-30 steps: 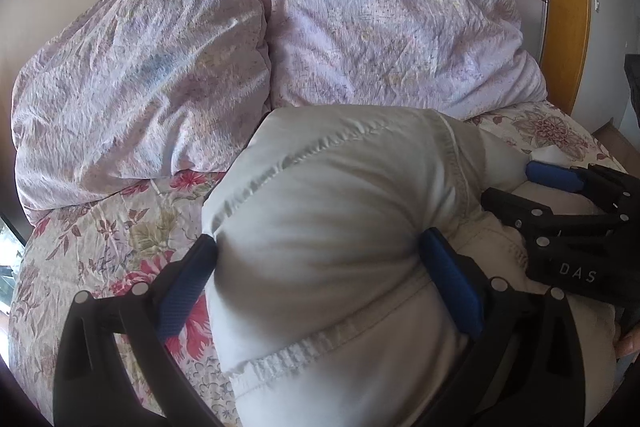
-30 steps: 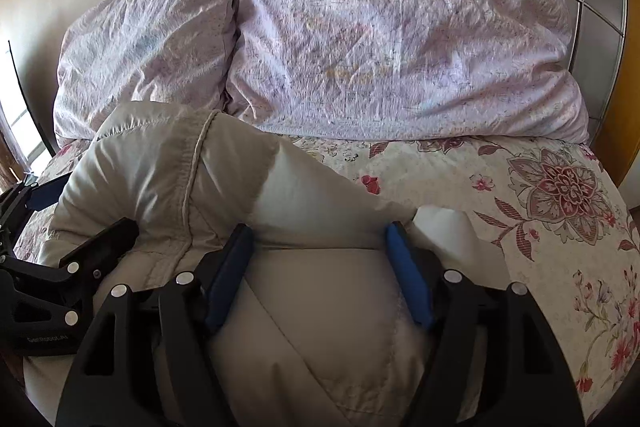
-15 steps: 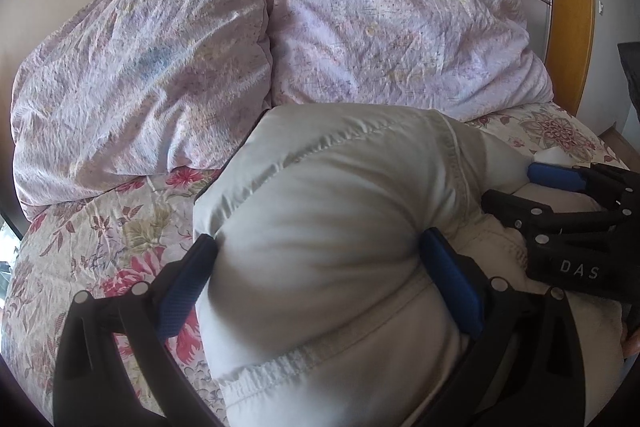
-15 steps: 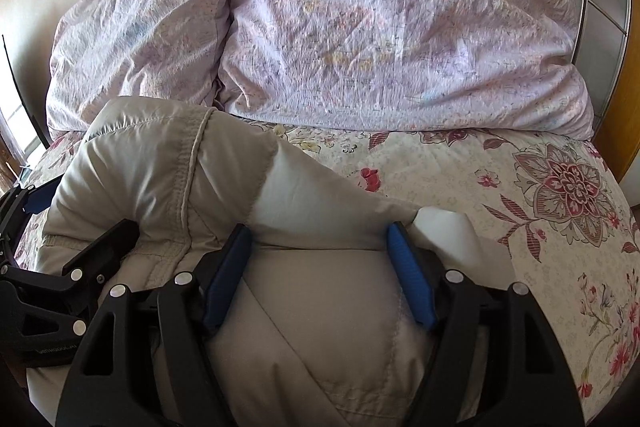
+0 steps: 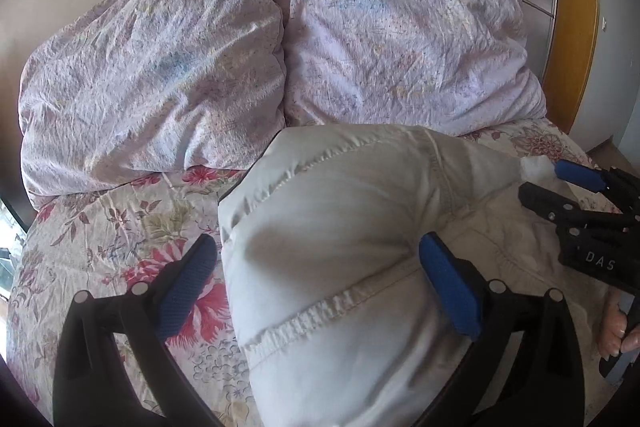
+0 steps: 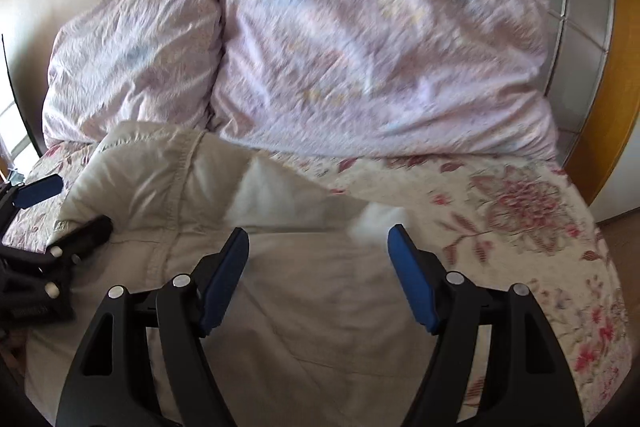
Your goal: Fold large clothes
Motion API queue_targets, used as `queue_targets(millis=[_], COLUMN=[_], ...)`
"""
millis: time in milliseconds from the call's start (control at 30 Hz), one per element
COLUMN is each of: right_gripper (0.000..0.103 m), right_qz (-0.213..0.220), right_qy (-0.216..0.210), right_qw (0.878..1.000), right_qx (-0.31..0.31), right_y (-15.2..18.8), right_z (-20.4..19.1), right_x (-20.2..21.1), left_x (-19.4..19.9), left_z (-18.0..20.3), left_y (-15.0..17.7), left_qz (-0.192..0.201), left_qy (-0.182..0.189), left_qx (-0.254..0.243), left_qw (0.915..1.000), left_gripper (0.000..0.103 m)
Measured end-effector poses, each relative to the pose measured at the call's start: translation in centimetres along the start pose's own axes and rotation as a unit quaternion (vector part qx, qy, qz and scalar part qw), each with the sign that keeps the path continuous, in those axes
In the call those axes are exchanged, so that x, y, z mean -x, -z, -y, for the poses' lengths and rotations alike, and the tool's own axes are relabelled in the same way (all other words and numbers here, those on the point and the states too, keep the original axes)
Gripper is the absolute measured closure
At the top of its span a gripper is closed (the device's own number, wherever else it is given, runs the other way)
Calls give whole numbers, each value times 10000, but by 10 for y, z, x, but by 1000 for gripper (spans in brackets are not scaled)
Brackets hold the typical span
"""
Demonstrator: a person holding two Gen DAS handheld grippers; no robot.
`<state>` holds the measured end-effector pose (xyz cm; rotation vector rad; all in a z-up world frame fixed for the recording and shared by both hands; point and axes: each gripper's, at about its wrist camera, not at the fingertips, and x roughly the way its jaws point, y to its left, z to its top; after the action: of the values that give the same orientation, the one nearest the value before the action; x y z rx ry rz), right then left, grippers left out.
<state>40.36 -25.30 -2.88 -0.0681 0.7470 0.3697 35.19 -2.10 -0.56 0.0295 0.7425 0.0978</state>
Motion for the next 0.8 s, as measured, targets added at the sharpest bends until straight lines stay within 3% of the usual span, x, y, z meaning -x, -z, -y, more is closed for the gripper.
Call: queue_targets(millis=[133, 367, 633, 800], right_gripper=[30, 30, 29, 27], right_qz=[23, 337, 227, 270], right_qy=[-109, -89, 20, 414], right_qw=[9999, 9991, 9993, 9987], right_qx=[-123, -229, -306, -158], right_y=[14, 29, 31, 18], right_z=[18, 20, 21, 12], right_x=[-4, -14, -23, -5], left_x=[-7, -11, -26, -27], left_z=[8, 28, 32, 24], left_y=[-9, -2, 6, 4], left_qz=[-112, 215, 301, 183], left_qy=[-292, -621, -638, -479], left_qx=[-98, -555, -494, -415], left_qw=[9995, 9963, 9963, 9978], left_gripper=[2, 2, 2, 2])
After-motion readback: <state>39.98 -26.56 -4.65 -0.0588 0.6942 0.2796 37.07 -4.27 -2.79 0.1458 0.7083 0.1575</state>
